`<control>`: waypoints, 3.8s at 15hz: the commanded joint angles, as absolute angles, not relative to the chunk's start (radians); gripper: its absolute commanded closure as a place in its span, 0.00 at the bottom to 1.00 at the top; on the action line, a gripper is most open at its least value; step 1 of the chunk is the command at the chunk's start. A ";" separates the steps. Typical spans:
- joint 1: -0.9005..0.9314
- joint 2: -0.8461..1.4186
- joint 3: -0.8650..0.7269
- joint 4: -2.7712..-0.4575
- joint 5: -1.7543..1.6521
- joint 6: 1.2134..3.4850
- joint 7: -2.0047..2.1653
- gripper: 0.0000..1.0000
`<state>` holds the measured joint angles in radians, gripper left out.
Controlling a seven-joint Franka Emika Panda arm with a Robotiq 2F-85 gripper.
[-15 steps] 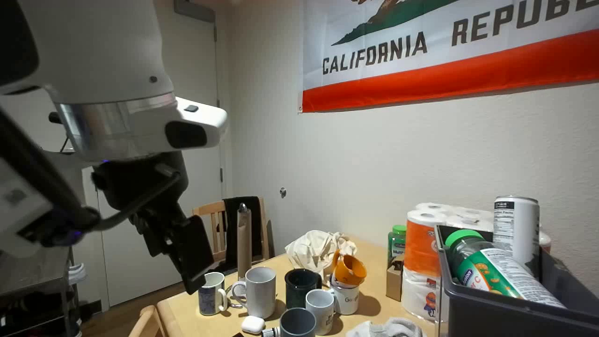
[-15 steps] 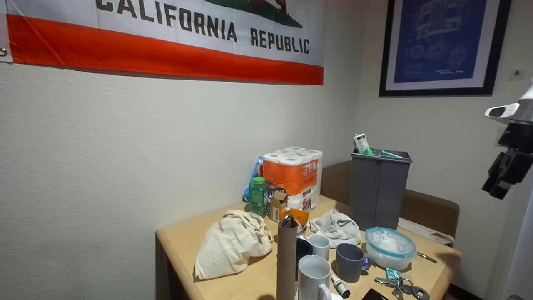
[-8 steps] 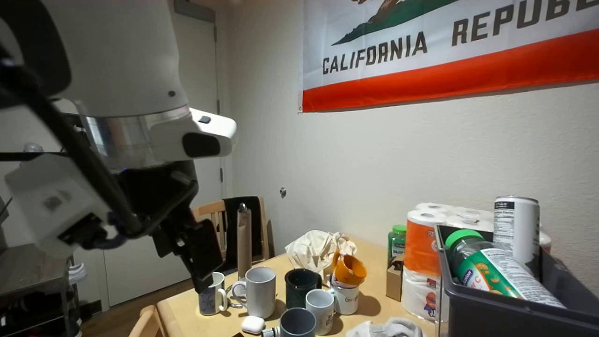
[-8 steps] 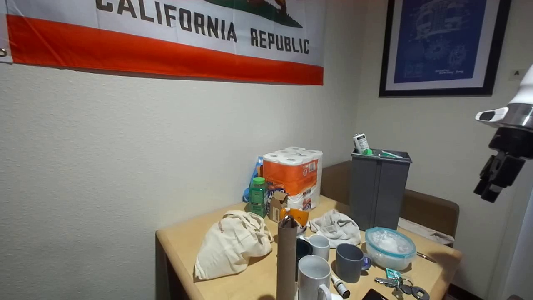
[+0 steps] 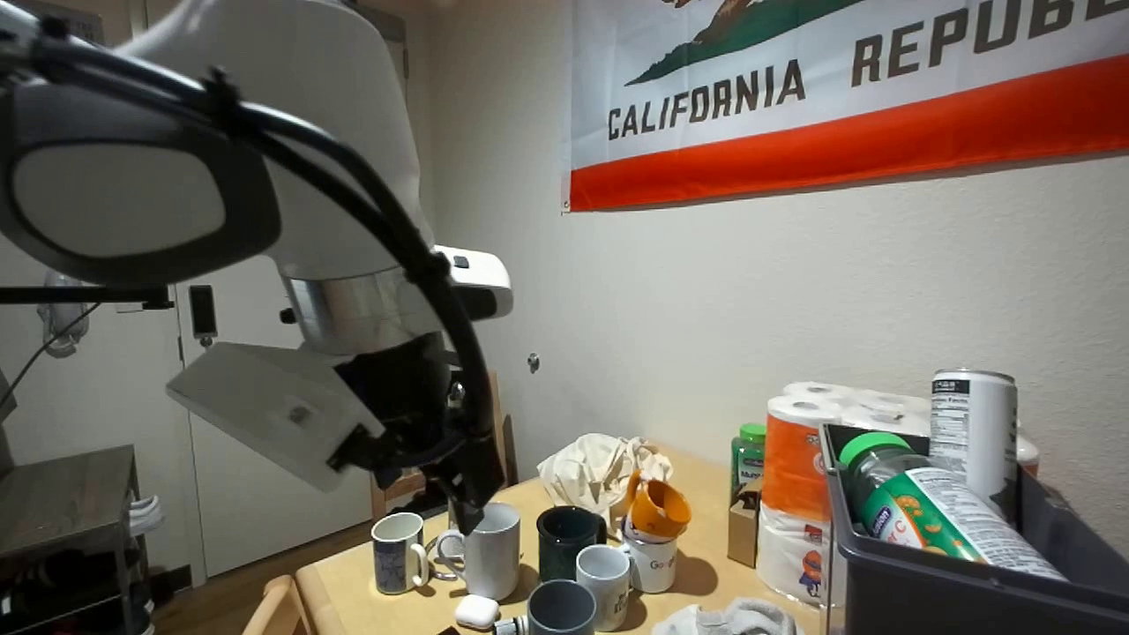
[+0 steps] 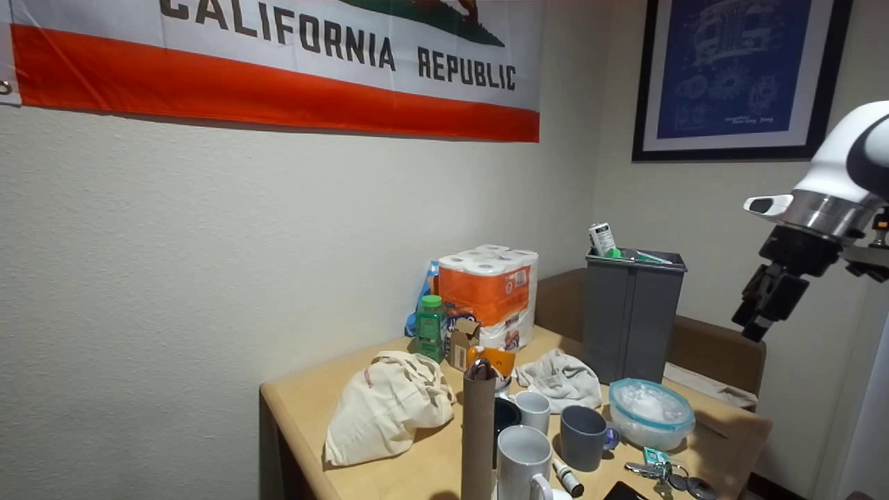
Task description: Put the grey mug in the blue mug
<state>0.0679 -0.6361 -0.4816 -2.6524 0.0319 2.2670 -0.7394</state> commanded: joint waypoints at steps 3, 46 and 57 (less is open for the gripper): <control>0.131 -0.452 -0.479 -2.604 0.164 2.473 -0.918 0.00; -0.188 0.497 0.021 -2.113 0.625 2.721 -1.456 0.66; -0.195 0.432 0.033 -2.104 0.294 2.597 -1.117 0.98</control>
